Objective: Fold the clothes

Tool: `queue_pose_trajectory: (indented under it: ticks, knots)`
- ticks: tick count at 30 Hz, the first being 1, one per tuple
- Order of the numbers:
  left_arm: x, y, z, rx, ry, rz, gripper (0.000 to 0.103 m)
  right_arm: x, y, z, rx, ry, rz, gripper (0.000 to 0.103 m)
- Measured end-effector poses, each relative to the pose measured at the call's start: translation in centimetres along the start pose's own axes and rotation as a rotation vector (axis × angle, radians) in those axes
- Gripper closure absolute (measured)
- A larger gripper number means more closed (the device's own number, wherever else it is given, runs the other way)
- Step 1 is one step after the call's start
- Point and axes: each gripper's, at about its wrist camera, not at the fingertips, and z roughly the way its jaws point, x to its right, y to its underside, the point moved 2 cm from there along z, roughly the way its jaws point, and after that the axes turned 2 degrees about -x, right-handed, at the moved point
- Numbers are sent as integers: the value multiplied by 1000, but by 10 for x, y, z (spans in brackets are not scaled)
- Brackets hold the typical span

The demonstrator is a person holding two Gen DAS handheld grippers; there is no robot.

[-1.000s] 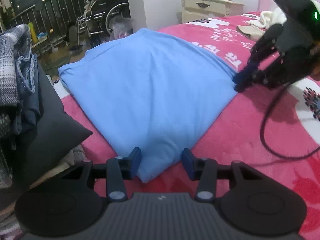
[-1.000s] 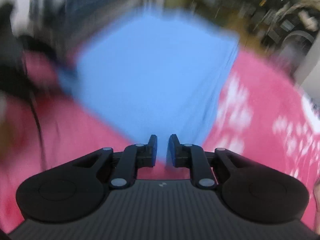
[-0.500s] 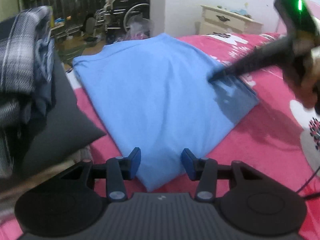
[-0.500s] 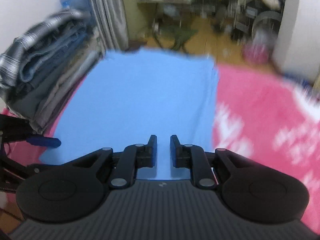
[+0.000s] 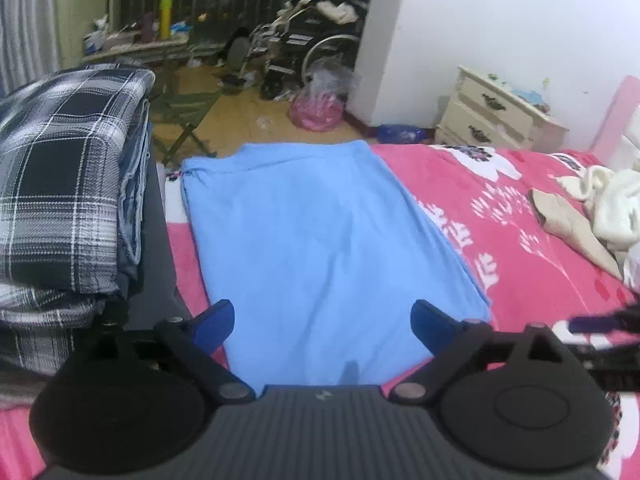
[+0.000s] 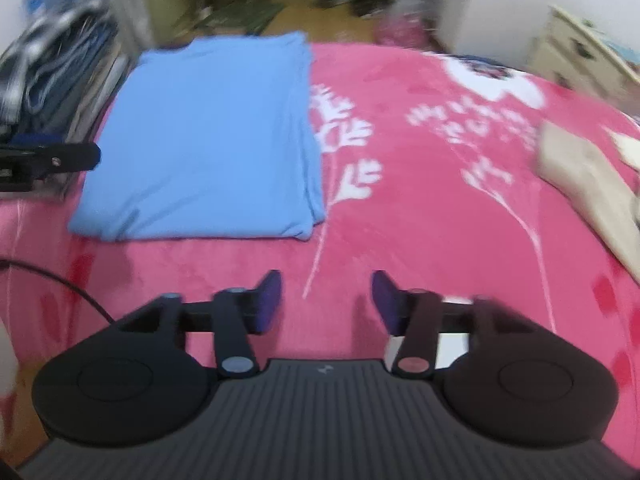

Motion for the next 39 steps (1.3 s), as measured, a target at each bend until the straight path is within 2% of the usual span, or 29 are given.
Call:
queue_pose_trajectory:
  ticks: [5, 6, 11, 17, 22, 26, 39]
  knots:
    - [-1, 9, 14, -129, -52, -119, 7, -12, 12, -7, -19, 7, 103, 30]
    - [-1, 12, 18, -150, -67, -130, 7, -18, 14, -5, -33, 13, 107, 23]
    - [-5, 29, 26, -229, -178, -154, 7, -35, 20, 2, -90, 55, 105, 21]
    - [-13, 40, 25, -236, -287, -191, 9, -43, 16, 10, -120, 86, 101, 20]
    - [-13, 37, 23, -202, -351, -197, 9, -49, 6, 12, -89, 91, 87, 12]
    - [-11, 35, 22, -201, -364, -169, 9, -52, -1, 17, -78, 86, 78, 12]
    - [-12, 41, 20, -234, -367, -187, 9, -58, -11, 32, -62, 33, 70, 12]
